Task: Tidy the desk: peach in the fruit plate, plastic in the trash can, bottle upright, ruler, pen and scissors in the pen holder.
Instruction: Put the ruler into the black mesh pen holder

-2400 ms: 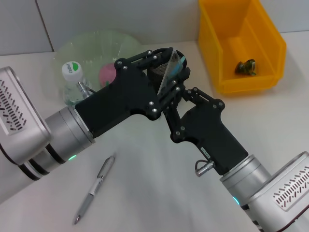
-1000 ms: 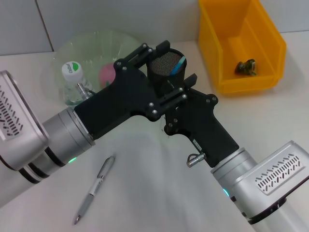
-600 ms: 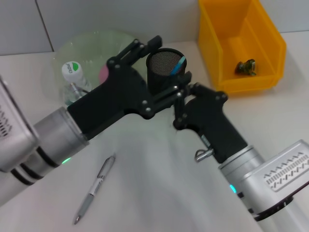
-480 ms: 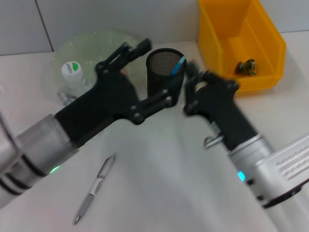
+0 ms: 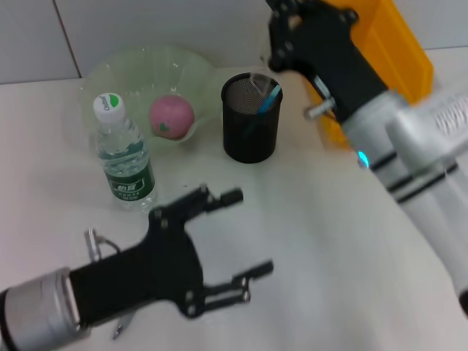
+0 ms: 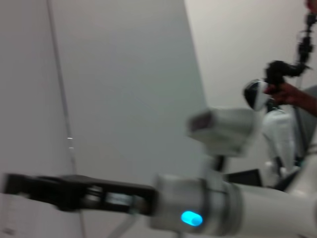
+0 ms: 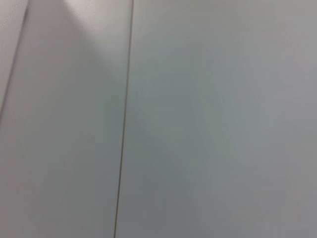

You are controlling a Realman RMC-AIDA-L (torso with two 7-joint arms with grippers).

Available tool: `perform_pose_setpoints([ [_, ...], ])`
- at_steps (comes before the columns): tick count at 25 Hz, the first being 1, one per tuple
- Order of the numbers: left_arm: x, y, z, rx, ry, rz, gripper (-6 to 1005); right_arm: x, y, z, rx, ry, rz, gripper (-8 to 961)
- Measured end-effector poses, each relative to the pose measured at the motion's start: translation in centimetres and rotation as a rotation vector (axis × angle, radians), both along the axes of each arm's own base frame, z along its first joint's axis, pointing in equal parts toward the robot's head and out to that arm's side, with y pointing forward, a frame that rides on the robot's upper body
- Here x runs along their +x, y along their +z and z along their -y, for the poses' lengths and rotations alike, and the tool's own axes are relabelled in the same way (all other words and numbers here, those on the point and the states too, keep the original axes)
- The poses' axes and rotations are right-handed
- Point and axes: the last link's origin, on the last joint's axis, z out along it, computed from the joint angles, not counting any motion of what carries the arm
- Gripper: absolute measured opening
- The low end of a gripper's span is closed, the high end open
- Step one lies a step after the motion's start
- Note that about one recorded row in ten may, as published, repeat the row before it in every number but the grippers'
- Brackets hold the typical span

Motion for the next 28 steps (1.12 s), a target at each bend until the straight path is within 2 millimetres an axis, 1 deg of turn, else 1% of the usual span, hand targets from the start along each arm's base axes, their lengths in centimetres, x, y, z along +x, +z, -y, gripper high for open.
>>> perform_pose_setpoints([
  [3,-0.7,0.3,0.6,-0.035,-0.015,-0.024,801,-1.1,0.6,-1.8,-0.049,0.018,0.019,4],
  [4,-1.1,0.6,0.5,-0.049,0.001,-0.031,801,-1.5,0.7,-2.7,-0.096,0.022,0.044,4],
  [5,-1.1,0.6,0.5,-0.049,0.001,-0.031,801,-1.5,0.7,-2.7,-0.096,0.022,0.044,4],
  [9,-2.1,1.3,-0.1,-0.059,0.058,-0.041,800,-2.0,1.4,-4.1,-0.146,0.027,0.067,4],
  [16,-3.0,1.6,0.0,-0.066,0.092,-0.047,800,-2.1,1.7,-4.8,-0.173,0.016,0.063,4],
  [18,-3.1,1.6,-0.1,-0.07,0.103,-0.044,800,-2.2,1.5,-4.9,-0.18,0.018,0.073,5],
  [19,-3.2,1.7,-0.1,-0.072,0.114,-0.04,800,-2.4,1.1,-5.0,-0.179,0.019,0.087,5],
  [26,-3.3,1.4,-0.2,-0.082,0.132,-0.036,799,-2.3,0.9,-5.4,-0.145,0.015,0.118,5],
  [28,-3.3,1.4,-0.3,-0.085,0.133,-0.036,799,-2.0,0.8,-5.6,-0.143,0.007,0.13,5],
])
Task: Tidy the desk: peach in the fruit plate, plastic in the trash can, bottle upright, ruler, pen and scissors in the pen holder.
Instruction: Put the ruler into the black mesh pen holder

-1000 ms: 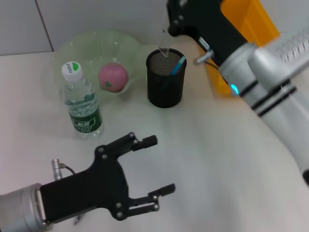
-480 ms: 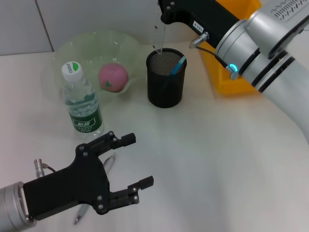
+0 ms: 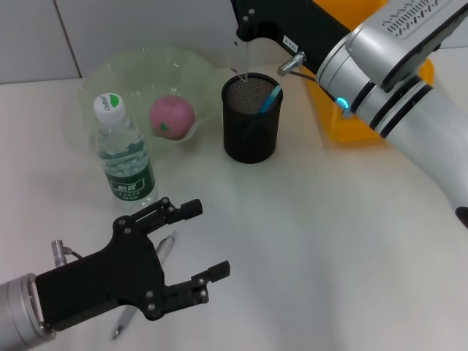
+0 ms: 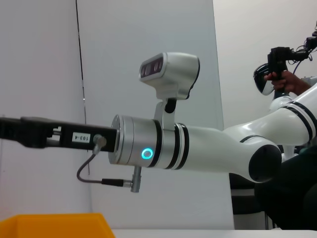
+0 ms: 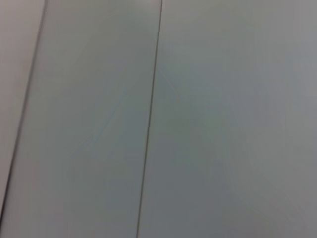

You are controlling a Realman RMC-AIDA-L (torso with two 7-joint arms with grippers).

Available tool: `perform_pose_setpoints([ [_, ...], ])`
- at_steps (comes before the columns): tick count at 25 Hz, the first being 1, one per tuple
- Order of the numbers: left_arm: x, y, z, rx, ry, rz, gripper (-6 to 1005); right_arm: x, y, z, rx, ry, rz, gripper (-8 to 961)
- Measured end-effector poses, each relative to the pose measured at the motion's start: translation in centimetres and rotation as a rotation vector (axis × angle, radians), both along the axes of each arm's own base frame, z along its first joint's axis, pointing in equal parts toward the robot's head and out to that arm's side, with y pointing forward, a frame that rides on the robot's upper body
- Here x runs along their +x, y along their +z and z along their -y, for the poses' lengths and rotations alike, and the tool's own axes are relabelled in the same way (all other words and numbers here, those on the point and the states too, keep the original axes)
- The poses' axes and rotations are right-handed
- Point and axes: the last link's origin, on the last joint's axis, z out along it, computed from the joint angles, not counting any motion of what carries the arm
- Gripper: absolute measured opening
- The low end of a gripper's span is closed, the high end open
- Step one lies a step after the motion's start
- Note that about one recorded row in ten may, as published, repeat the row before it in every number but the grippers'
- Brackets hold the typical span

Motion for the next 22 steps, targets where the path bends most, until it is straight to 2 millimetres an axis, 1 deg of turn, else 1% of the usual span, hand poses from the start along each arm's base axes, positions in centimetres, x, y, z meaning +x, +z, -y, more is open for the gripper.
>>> perform_pose_setpoints([
  [3,0.0,-0.1,0.0,-0.003,0.0,0.002,799,0.4,-0.4,-0.4,-0.001,-0.014,0.018,5],
  [15,0.2,0.2,0.0,-0.005,-0.015,0.009,798,1.2,-1.4,-1.1,-0.004,-0.047,0.032,5],
  [22,0.2,0.1,0.0,-0.008,-0.012,0.01,797,1.8,-1.8,-1.1,-0.008,-0.057,0.039,5],
])
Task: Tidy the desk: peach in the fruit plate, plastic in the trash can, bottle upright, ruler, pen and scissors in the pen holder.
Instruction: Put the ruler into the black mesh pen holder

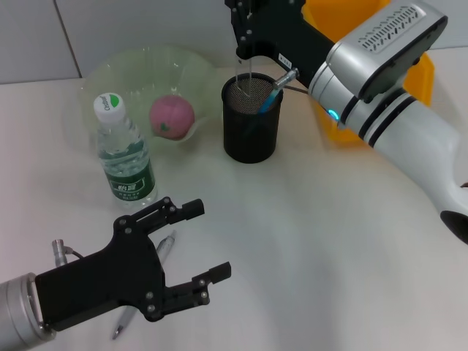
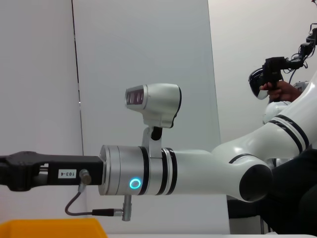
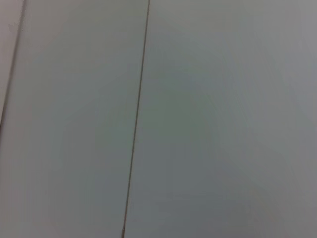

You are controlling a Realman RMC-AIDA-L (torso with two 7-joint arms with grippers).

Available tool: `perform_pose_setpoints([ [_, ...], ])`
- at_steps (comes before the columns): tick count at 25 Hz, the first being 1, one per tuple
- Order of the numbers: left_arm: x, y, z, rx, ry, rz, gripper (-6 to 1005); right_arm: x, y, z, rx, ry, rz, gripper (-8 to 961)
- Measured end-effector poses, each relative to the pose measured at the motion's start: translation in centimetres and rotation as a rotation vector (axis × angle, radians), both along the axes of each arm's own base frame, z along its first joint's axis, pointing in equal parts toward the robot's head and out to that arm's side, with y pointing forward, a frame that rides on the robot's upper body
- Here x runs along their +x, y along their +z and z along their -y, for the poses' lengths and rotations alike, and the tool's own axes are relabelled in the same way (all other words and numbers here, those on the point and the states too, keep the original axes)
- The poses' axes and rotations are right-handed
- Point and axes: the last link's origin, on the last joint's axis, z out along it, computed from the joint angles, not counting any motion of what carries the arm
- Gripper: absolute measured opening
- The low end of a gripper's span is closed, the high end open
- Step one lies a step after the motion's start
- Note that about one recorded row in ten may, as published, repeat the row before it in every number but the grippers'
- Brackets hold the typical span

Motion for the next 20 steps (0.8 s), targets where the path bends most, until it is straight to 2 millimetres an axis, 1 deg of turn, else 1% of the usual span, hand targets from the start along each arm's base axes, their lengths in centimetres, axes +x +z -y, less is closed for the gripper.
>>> perform_pose_setpoints([
  [11,0.0,-0.17,0.08,-0.005,0.006,0.003,797,0.15,0.37,-0.27,0.015,-0.001,-0.006,4],
  [20,-0.05,-0.2,0.08,-0.002,0.005,0.001,796,0.98,0.5,-0.78,0.018,-0.025,0.019,4],
])
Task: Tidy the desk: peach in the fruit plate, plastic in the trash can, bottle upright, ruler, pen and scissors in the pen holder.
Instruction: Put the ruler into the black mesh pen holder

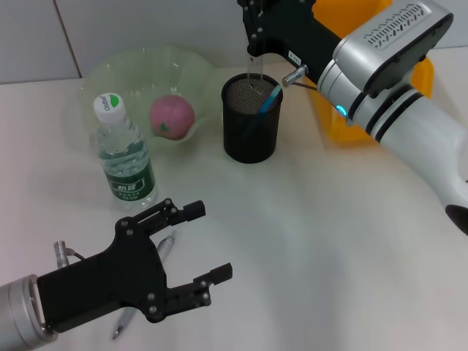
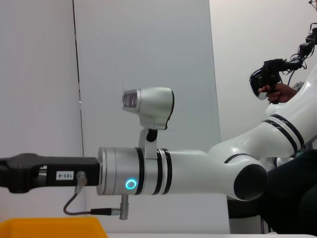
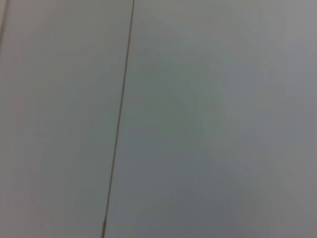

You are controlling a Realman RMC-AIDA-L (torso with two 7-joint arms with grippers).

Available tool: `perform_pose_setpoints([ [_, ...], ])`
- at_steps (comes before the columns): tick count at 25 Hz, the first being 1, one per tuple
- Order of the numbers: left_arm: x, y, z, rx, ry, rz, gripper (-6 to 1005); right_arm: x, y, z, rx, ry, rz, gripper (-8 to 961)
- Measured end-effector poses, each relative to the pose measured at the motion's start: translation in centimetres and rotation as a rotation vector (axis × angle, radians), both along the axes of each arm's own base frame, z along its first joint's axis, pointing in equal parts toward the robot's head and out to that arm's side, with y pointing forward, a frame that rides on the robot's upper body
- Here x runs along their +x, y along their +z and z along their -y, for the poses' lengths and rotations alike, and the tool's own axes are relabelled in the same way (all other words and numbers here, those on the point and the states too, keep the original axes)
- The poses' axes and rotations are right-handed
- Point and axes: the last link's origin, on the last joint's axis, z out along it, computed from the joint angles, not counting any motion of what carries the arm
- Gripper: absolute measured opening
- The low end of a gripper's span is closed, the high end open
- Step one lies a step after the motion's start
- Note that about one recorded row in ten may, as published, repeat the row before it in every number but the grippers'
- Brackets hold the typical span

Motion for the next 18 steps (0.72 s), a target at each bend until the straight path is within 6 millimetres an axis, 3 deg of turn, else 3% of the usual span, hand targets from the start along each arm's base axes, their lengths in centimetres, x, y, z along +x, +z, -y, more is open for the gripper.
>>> perform_pose_setpoints([
  [18,-0.02,-0.01,0.01,0.002,-0.002,-0.001,795,0.75,-0.84,-0.38,-0.019,-0.035,0.025,5],
])
